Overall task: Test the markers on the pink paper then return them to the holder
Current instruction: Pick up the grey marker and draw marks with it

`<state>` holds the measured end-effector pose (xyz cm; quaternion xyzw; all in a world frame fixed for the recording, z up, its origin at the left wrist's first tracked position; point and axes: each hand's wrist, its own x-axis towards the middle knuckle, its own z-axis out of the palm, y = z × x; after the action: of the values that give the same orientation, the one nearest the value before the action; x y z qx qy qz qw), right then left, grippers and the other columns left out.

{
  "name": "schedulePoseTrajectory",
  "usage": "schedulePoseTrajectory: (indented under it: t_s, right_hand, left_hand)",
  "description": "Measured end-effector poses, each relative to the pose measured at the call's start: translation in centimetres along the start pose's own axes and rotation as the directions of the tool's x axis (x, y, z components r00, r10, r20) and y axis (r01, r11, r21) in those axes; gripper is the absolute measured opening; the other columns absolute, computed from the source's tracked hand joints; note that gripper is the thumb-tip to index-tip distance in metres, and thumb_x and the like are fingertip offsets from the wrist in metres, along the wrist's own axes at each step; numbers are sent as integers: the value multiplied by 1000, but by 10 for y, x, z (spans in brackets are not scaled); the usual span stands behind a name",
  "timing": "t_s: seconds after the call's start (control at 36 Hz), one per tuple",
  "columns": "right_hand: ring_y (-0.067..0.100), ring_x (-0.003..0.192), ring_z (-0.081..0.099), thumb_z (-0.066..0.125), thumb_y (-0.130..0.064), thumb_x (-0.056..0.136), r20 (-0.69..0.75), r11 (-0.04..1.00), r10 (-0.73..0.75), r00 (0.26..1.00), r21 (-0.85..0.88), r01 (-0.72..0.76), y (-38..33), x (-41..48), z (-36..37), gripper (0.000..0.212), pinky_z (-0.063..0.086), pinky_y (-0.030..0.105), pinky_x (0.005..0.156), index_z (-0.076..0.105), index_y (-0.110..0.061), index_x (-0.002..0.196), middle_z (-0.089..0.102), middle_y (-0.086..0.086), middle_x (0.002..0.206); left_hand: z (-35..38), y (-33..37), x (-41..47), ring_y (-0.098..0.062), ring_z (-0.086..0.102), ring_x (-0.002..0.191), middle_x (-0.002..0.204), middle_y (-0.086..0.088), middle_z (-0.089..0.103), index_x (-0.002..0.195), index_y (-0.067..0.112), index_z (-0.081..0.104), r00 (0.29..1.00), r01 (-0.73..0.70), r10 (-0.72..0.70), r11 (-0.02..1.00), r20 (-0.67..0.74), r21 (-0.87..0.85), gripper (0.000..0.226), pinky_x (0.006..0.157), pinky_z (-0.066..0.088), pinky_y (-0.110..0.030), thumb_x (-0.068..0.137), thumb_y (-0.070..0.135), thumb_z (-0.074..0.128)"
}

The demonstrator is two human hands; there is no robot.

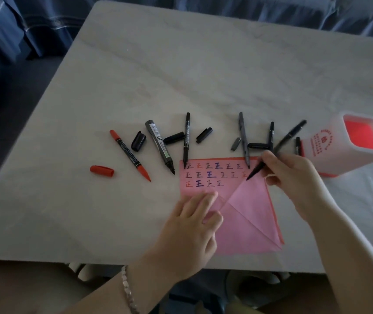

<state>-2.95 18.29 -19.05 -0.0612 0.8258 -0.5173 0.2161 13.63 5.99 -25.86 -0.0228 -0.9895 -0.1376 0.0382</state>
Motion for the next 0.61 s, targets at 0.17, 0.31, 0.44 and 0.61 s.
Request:
schedulePoseTrajectory:
  t_s: [0.17, 0.31, 0.44, 0.61]
  right_hand:
    - [11, 45, 45, 63, -36, 81, 86, 908, -131, 988, -389, 154, -22, 30, 27, 26, 34, 17, 41, 65, -15, 66, 55, -2, 53]
    - [18, 50, 49, 67, -37, 78, 61, 835, -140, 988, -530, 150, -25, 46, 49, 36, 35, 25, 45, 66, -2, 74, 55, 3, 57]
    - [35, 69, 63, 66, -38, 79, 0, 785, -185, 983, -601, 148, -19, 50, 51, 41, 52, 37, 61, 67, 3, 80, 68, 18, 74]
    - [25, 78, 62, 64, -23, 81, -134, 800, -270, 953, -582, 145, -14, 58, 23, 12, 50, 31, 68, 70, -13, 83, 70, 9, 87]
  left_hand:
    - [10, -2, 4, -17, 43, 128, 131, -4, 55, 103, 15, 58, 999, -44, 41, 996, -31, -80, 28, 111, 23, -32, 86, 30, 43]
    - [11, -3, 3, -17, 44, 127, 131, -3, 56, 113, 19, 57, 997, -64, 61, 993, -37, -100, 33, 110, 23, -32, 85, 31, 44]
    - [11, -3, 3, -17, 41, 126, 131, -2, 56, 117, 24, 56, 998, -60, 58, 993, -26, -100, 36, 111, 20, -31, 84, 33, 44]
    - [10, -3, 3, -16, 42, 126, 131, -2, 56, 117, 23, 58, 998, -56, 53, 992, -29, -109, 37, 111, 19, -30, 85, 32, 43]
